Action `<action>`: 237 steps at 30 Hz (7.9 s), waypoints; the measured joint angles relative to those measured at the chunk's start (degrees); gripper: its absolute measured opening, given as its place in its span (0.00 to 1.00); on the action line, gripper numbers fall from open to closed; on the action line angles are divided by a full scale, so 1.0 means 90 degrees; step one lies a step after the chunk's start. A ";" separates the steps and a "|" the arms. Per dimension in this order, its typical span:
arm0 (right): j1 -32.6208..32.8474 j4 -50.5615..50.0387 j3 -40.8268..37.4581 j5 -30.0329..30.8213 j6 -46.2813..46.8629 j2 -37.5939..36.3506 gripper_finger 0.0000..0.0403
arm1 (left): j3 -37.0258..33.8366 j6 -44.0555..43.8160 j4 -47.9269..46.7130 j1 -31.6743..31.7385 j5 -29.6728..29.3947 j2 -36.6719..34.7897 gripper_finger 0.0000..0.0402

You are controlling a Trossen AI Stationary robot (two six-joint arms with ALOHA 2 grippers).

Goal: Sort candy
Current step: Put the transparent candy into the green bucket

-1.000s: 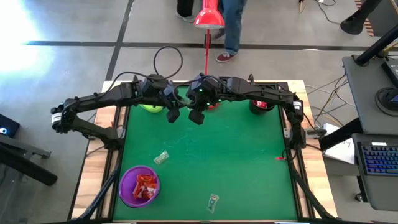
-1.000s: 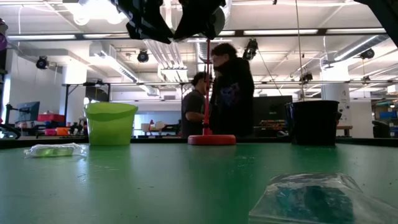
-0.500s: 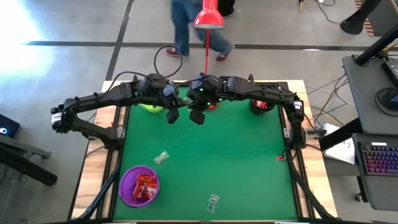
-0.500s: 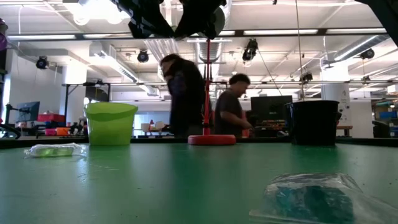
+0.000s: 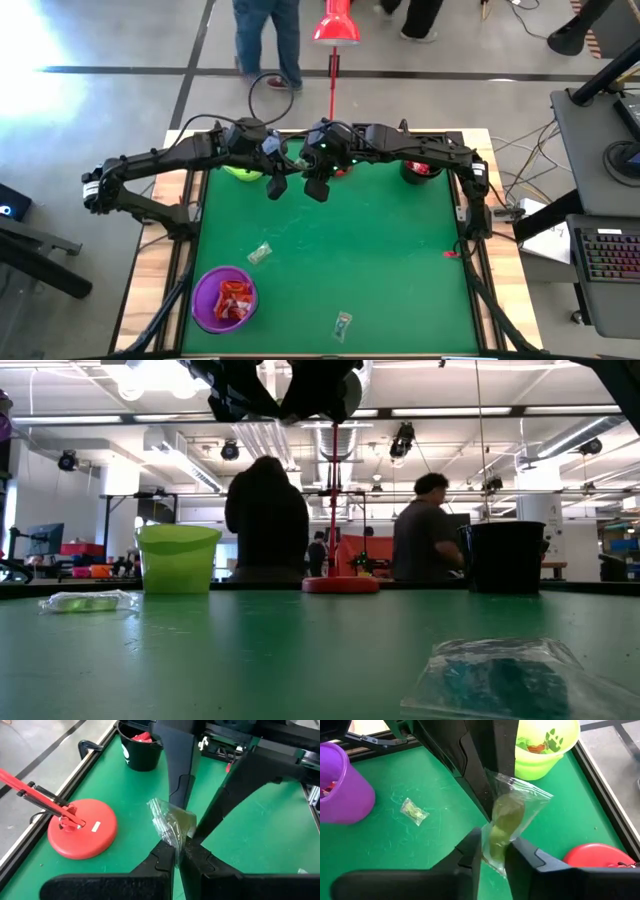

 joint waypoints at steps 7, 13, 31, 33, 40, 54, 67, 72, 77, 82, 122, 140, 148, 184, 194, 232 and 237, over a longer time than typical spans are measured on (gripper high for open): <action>0.0000 0.0019 -0.0002 0.0108 -0.0001 0.0010 0.28 | 0.0074 0.0026 -0.0177 0.0001 0.0003 -0.0005 0.00; -0.0031 -0.0001 -0.0005 0.0554 -0.0017 0.0011 0.37 | 0.0374 0.0145 -0.0819 0.0000 -0.0002 -0.0024 0.00; -0.0034 -0.0876 -0.0007 0.1154 -0.0062 0.0011 0.44 | 0.1032 0.0884 -0.3574 0.0473 -0.1954 -0.0087 0.00; -0.0034 -0.0886 -0.0007 0.1154 -0.0058 0.0011 0.44 | 0.0937 0.0972 -0.3847 0.0727 -0.2088 -0.0096 0.00; -0.0034 -0.0892 -0.0007 0.1145 -0.0049 0.0011 0.44 | 0.0534 0.1168 -0.4006 0.1758 -0.2125 -0.0112 0.00; -0.0032 -0.1331 -0.0007 0.1141 0.0030 0.0011 0.44 | -0.0463 0.1338 -0.4006 0.2898 -0.2124 -0.0116 0.00; -0.0032 -0.1345 -0.0007 0.1137 0.0107 0.0011 0.44 | -0.0675 0.1506 -0.3600 0.2907 -0.2156 -0.0109 0.00; -0.0029 -0.1345 -0.0008 0.1135 0.0102 0.0011 0.44 | -0.0620 0.1501 -0.3620 0.2904 -0.2164 -0.0109 0.07; -0.0032 -0.1339 -0.0075 0.1134 0.0100 0.0011 0.44 | -0.0511 0.1489 -0.3689 0.2904 -0.2166 -0.0109 0.17; -0.0031 -0.1338 -0.0219 0.1134 0.0100 0.0009 0.44 | -0.0316 0.1477 -0.3835 0.2904 -0.1949 -0.0119 0.24; -0.0036 -0.2310 -0.0338 0.1146 -0.0073 0.0004 0.44 | -0.2374 -0.0700 -0.2505 -0.0923 0.0009 -0.0510 0.32; -0.0036 -0.2599 -0.0340 0.1149 0.0086 0.0001 0.44 | -0.3153 -0.3867 -0.1500 -0.2392 -0.0252 -0.0461 0.32; -0.0034 -0.2811 -0.0340 0.1146 0.0527 -0.0001 0.44 | -0.3475 -0.4779 -0.1126 -0.2809 -0.0065 -0.0461 0.32; -0.0019 -0.3179 -0.0340 0.1144 0.0698 -0.0004 0.44 | -0.3139 -0.4463 -0.0392 -0.3201 -0.0459 0.1639 0.19; -0.0032 -0.3172 -0.0340 0.1146 0.0268 -0.0004 0.44 | -0.2783 -0.3860 -0.0463 -0.3201 -0.0477 0.1632 0.01; -0.0034 -0.2350 -0.1498 0.1141 0.0238 -0.0011 0.44 | -0.0884 -0.0513 -0.3167 0.1220 -0.1883 -0.0420 0.00; -0.0034 -0.2314 -0.1638 0.1141 0.0366 -0.0011 0.44 | -0.0561 0.0039 -0.3159 0.2265 -0.1957 -0.0306 0.00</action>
